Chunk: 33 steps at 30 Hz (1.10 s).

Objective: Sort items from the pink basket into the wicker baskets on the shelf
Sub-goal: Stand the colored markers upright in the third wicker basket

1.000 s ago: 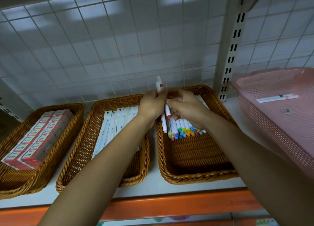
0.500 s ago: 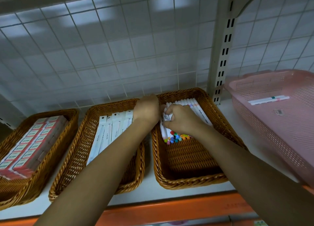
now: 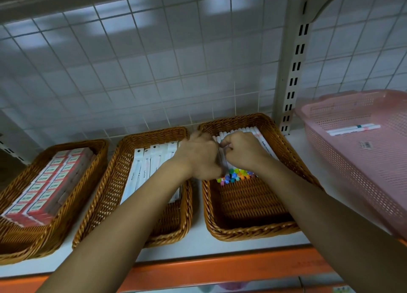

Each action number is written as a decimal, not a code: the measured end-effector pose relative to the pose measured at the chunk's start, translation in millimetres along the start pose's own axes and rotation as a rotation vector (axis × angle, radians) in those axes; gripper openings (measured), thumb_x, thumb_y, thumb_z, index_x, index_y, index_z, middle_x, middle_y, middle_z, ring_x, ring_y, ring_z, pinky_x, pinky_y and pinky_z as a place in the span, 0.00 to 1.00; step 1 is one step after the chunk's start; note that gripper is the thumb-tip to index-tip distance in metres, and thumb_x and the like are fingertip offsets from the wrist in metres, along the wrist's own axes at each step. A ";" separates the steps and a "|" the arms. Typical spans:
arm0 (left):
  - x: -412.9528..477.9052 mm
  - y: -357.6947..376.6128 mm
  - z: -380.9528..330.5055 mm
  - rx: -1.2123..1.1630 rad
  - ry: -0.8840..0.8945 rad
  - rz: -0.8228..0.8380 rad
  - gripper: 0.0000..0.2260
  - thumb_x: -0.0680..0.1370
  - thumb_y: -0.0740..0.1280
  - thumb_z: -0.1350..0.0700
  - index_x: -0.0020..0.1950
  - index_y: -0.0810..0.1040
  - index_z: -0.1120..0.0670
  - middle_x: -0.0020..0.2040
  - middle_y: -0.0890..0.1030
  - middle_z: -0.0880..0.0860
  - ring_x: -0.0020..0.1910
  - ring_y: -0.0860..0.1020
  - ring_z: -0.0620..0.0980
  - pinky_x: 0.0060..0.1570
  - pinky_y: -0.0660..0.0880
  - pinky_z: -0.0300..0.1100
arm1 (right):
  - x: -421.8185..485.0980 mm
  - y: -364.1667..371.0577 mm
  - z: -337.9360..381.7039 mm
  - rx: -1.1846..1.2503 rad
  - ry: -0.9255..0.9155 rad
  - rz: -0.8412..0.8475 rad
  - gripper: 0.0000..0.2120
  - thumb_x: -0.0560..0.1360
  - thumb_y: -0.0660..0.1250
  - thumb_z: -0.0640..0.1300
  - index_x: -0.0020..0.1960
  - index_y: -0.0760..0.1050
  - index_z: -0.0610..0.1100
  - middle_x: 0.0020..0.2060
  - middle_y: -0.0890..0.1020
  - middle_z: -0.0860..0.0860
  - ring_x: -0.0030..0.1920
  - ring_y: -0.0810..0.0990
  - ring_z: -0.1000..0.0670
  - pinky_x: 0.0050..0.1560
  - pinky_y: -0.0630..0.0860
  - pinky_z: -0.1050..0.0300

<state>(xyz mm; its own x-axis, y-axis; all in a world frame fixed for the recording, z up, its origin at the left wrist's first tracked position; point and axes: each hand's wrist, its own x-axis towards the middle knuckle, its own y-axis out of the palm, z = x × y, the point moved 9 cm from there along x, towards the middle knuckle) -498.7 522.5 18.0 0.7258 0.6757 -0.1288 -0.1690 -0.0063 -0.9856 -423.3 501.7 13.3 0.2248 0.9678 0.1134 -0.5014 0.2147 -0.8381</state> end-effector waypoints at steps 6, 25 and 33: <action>-1.6 15.3 -18.7 0.080 0.036 0.056 0.35 0.71 0.67 0.36 0.73 0.65 0.51 0.70 0.69 0.53 0.70 0.64 0.55 0.71 0.57 0.59 | -7.1 -9.4 -0.9 -0.116 -0.027 0.086 0.17 0.76 0.60 0.35 0.62 0.77 0.41 0.61 0.78 0.43 0.62 0.75 0.44 0.62 0.73 0.49; 5.5 15.7 -30.7 0.092 0.051 -0.008 0.33 0.72 0.68 0.39 0.71 0.64 0.52 0.71 0.67 0.54 0.70 0.64 0.55 0.70 0.59 0.59 | -35.4 -5.7 -35.0 -0.499 -0.060 0.198 0.33 0.73 0.69 0.43 0.74 0.59 0.45 0.69 0.66 0.47 0.69 0.64 0.45 0.65 0.68 0.49; 8.0 3.8 -44.7 0.040 0.048 -0.080 0.18 0.77 0.64 0.43 0.60 0.73 0.54 0.60 0.75 0.54 0.61 0.72 0.55 0.63 0.66 0.54 | -34.5 -8.8 -36.4 -0.445 -0.058 0.163 0.34 0.73 0.70 0.49 0.74 0.60 0.46 0.71 0.66 0.48 0.70 0.63 0.45 0.69 0.65 0.50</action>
<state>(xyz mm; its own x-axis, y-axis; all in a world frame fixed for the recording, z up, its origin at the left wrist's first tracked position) -463.7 495.0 8.3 0.7691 0.6367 -0.0555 -0.1345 0.0763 -0.9880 -396.3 461.7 -2.6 0.1197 0.9926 -0.0198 -0.1174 -0.0057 -0.9931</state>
